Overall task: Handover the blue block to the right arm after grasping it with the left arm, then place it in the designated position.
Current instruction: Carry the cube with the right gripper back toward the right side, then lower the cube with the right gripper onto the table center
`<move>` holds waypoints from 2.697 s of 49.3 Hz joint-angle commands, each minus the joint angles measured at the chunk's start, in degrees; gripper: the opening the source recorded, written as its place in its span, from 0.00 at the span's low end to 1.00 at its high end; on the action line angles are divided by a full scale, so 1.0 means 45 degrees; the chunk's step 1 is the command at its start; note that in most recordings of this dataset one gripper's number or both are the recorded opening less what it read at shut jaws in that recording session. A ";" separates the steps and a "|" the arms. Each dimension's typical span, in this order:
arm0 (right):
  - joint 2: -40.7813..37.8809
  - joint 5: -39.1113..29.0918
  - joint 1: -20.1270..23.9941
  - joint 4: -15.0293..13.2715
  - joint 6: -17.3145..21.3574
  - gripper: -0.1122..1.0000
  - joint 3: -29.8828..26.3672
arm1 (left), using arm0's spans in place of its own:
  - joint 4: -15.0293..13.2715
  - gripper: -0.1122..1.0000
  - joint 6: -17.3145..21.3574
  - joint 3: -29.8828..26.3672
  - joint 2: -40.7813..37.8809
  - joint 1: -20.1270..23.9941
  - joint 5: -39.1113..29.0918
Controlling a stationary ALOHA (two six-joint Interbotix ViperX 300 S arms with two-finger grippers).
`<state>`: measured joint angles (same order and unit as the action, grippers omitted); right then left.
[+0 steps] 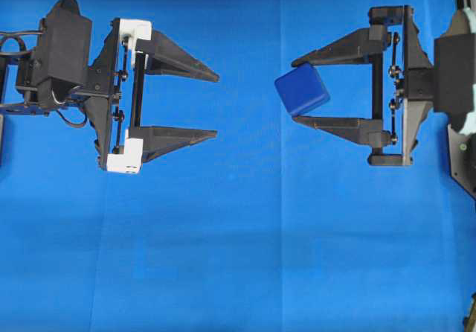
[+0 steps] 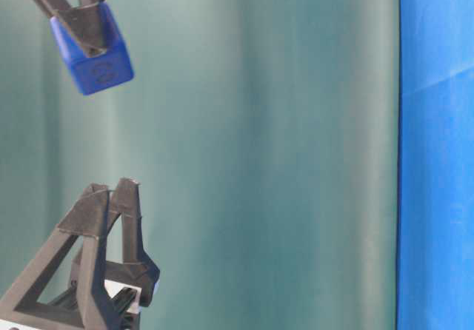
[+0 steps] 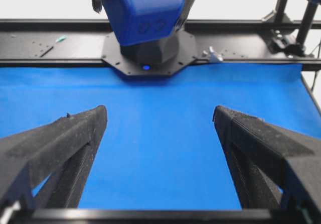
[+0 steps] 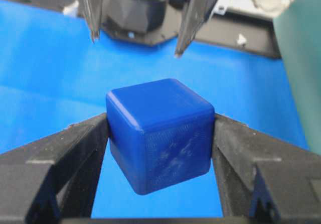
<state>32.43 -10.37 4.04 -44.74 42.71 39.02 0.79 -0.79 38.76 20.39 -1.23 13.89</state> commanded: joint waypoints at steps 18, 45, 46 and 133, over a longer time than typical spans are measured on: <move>-0.0137 -0.3418 0.1152 0.1211 -0.0039 0.59 -0.0176 | 0.0000 0.93 0.0000 -0.0195 0.0195 0.0020 0.0059; -0.0391 -0.4199 0.1289 0.1719 -0.0117 0.59 -0.0215 | 0.0000 0.93 -0.0020 -0.0195 0.0195 0.0020 0.0059; -0.0371 -0.4199 0.1289 0.1719 -0.0117 0.59 -0.0234 | 0.0000 0.93 -0.0020 -0.0195 0.0195 0.0020 0.0059; -0.5879 0.3945 -0.1211 0.2383 0.0020 0.59 0.1836 | 0.0000 0.93 -0.0020 -0.0156 0.0176 0.0020 0.0020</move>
<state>7.03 5.45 -1.14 -34.28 42.80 47.99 0.79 -0.97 38.85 20.48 -1.23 13.71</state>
